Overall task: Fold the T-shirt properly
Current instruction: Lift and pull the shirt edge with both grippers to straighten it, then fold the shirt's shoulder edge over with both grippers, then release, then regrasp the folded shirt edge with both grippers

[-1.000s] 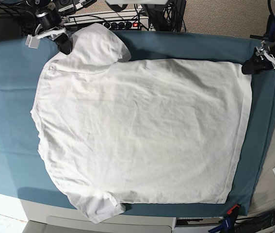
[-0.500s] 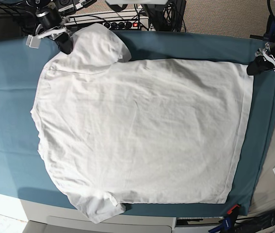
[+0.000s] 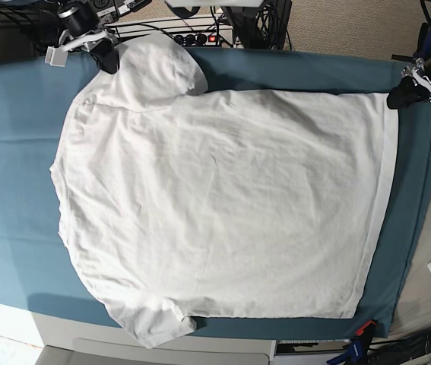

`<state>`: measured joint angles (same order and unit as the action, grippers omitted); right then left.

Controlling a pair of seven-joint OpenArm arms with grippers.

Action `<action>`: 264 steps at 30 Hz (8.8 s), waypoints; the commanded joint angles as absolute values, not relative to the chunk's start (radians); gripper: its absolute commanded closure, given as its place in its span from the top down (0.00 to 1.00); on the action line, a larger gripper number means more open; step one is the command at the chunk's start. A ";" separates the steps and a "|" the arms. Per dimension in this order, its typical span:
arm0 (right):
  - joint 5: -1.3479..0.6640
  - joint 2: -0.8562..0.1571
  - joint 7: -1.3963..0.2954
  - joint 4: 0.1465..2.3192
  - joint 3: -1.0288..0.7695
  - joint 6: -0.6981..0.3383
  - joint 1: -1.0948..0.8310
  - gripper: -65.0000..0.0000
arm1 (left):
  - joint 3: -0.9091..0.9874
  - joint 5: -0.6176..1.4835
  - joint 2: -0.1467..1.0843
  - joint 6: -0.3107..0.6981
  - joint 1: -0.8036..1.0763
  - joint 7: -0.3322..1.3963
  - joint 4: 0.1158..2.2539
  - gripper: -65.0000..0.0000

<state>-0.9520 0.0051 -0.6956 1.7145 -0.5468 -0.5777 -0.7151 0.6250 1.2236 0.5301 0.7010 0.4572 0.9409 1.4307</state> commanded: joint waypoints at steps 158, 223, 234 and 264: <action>-0.496 -0.202 -0.560 1.719 -0.472 -0.653 -0.174 0.00 | 0.476 0.712 0.577 0.459 0.230 0.726 1.621 0.00; -1.141 -0.115 -0.914 1.465 -0.904 -0.698 -0.304 0.43 | 0.521 0.718 0.606 0.468 0.239 0.755 1.621 0.53; -1.184 -0.116 -0.976 1.465 -0.904 -0.698 -0.299 0.43 | 0.521 0.718 0.606 0.468 0.239 0.755 1.621 0.53; -1.081 -0.113 -0.897 1.465 -0.904 -0.698 -0.296 0.00 | 0.521 0.874 0.554 0.427 0.382 0.910 1.621 0.58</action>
<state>-1.0557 -0.0994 -0.9226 1.4521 -0.9005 -0.6827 -0.2989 0.5133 0.8593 0.5415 0.4191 0.3820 0.9024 1.6077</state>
